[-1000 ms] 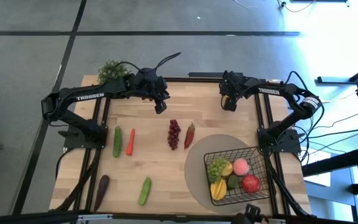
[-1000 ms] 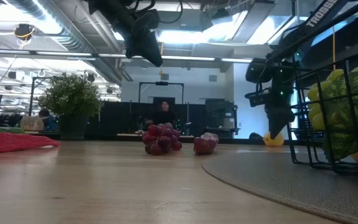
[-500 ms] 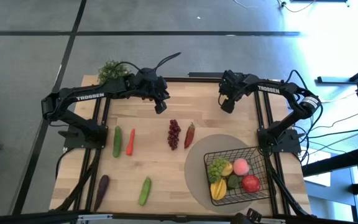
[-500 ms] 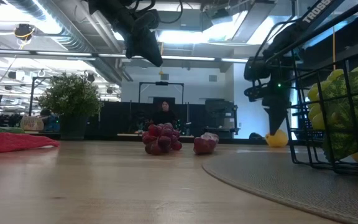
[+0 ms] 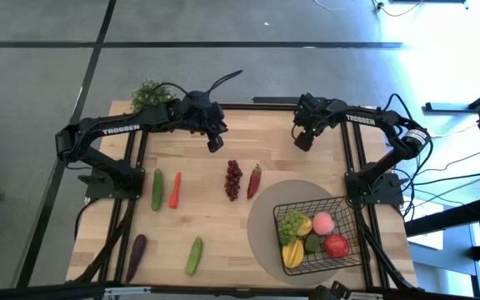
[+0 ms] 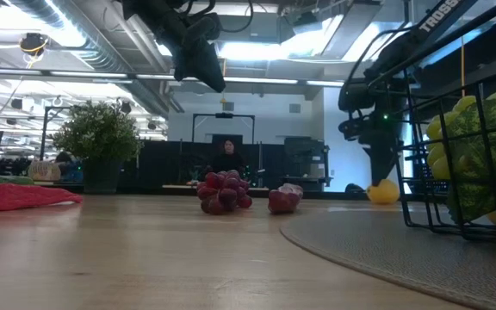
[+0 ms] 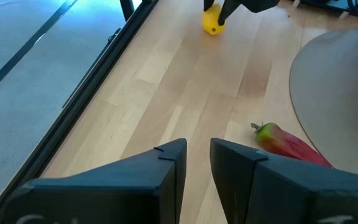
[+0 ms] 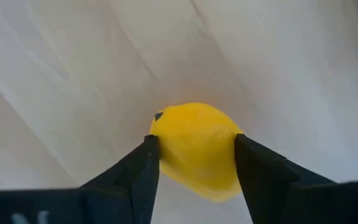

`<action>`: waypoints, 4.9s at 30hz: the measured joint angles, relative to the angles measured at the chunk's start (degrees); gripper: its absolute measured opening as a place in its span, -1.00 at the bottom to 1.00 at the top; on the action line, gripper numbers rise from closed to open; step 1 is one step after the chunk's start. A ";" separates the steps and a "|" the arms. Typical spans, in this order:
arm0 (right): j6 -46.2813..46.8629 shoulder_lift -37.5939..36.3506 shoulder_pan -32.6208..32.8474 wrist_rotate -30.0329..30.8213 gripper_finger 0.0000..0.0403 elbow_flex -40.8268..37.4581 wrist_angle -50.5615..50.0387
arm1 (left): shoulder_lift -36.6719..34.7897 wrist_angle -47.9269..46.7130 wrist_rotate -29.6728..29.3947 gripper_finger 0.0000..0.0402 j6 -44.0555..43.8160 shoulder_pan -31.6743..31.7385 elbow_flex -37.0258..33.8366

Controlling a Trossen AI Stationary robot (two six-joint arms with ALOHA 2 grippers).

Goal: Build produce basket
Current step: Put the lemon into the wire basket

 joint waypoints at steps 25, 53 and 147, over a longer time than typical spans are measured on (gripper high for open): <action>-1.46 -0.04 0.04 -0.59 -0.17 0.02 0.26 | 0.00 -0.02 0.00 -0.70 0.00 0.00 0.00; -7.68 -0.02 2.21 -0.52 0.15 5.39 -5.28 | 0.00 -0.01 -0.01 -0.70 -0.01 0.00 0.00; -27.41 -0.09 -0.35 -4.59 0.91 -4.89 3.15 | 0.00 -0.01 0.00 -0.70 0.00 0.00 0.00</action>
